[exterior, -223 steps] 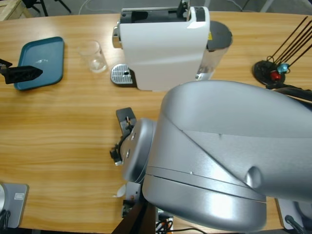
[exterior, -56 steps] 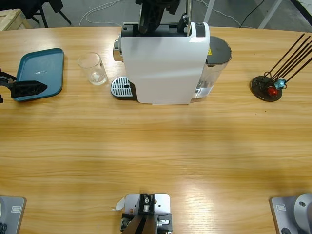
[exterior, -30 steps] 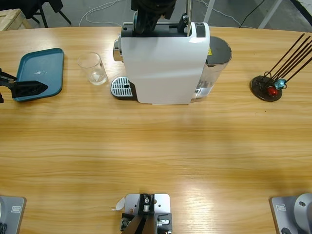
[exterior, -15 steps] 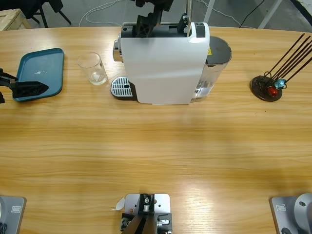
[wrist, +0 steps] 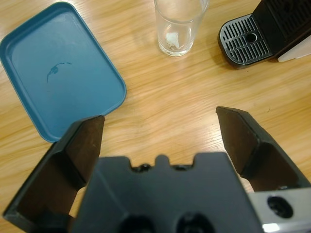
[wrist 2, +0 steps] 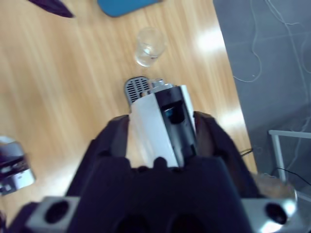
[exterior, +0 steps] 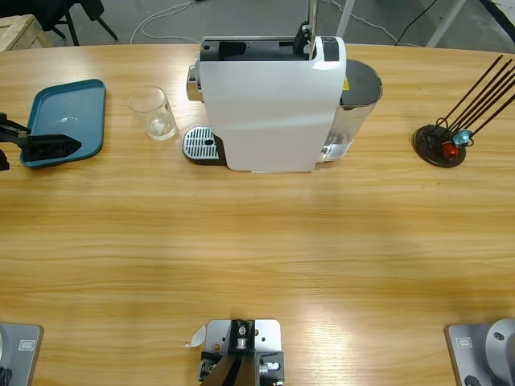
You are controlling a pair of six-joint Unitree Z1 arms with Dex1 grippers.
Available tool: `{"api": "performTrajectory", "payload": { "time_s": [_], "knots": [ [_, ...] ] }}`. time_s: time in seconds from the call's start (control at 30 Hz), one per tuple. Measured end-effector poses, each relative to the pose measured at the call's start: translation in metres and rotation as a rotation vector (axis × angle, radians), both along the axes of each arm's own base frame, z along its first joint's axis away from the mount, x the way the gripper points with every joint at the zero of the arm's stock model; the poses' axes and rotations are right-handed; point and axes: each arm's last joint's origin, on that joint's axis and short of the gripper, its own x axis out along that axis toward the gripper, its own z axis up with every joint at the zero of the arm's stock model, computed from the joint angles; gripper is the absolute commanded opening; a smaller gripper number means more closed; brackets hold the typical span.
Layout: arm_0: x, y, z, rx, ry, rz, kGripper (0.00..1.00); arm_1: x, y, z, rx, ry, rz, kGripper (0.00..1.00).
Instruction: Pour coffee
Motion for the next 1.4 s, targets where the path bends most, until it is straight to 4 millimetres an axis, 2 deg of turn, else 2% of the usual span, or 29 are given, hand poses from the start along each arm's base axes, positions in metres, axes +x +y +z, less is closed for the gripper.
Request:
{"api": "performTrajectory", "payload": {
  "time_s": [0.1, 0.27, 0.37, 0.47, 0.53, 0.6, 0.73, 0.8, 0.87, 0.97, 1.07, 1.27, 1.4],
  "knots": [
    [0.000, 0.000, 0.000, 0.001, 0.001, 0.000, 0.996, -0.017, -0.025, 0.019, 0.009, 0.003, -0.013, 0.000],
    [0.000, 0.000, 0.000, 0.001, 0.001, 0.000, 0.996, -0.018, -0.080, 0.053, 0.156, 0.027, -0.220, 0.000],
    [0.000, 0.000, 0.000, 0.001, 0.001, 0.000, 0.996, -0.016, -0.097, 0.065, 0.181, -0.062, -0.403, 0.000],
    [0.000, 0.000, 0.000, 0.001, 0.001, 0.000, 0.996, -0.013, -0.106, 0.072, 0.260, -0.153, -0.589, 0.000],
    [0.000, 0.000, 0.000, 0.001, 0.001, 0.000, 0.996, -0.007, -0.105, 0.063, 0.317, -0.183, -0.702, 0.000],
    [0.000, 0.000, 0.000, 0.001, 0.001, 0.000, 0.996, 0.001, -0.101, 0.043, 0.382, -0.195, -0.786, 0.000],
    [0.000, 0.000, 0.000, 0.001, 0.001, 0.000, 0.996, 0.009, -0.094, -0.014, 0.526, -0.165, -0.877, 0.000],
    [0.000, 0.000, 0.000, 0.001, 0.001, 0.000, 0.996, 0.006, -0.096, -0.047, 0.555, -0.145, -0.876, 0.000],
    [0.000, 0.000, 0.000, 0.001, 0.001, 0.000, 0.996, 0.000, -0.100, -0.067, 0.546, -0.130, -0.876, 0.000],
    [0.000, 0.000, 0.000, 0.001, 0.001, 0.000, 0.996, -0.008, -0.101, -0.076, 0.530, -0.123, -0.859, 0.000],
    [0.000, 0.000, 0.000, 0.001, 0.001, 0.000, 0.996, -0.014, -0.095, -0.077, 0.510, -0.130, -0.817, 0.000],
    [0.000, 0.000, 0.000, 0.001, 0.001, 0.000, 0.996, -0.015, -0.075, -0.059, 0.482, -0.179, -0.721, 0.000],
    [0.000, 0.000, 0.000, 0.001, 0.001, 0.000, 0.996, -0.007, -0.062, -0.058, 0.459, -0.197, -0.701, 0.000]
  ]
}}
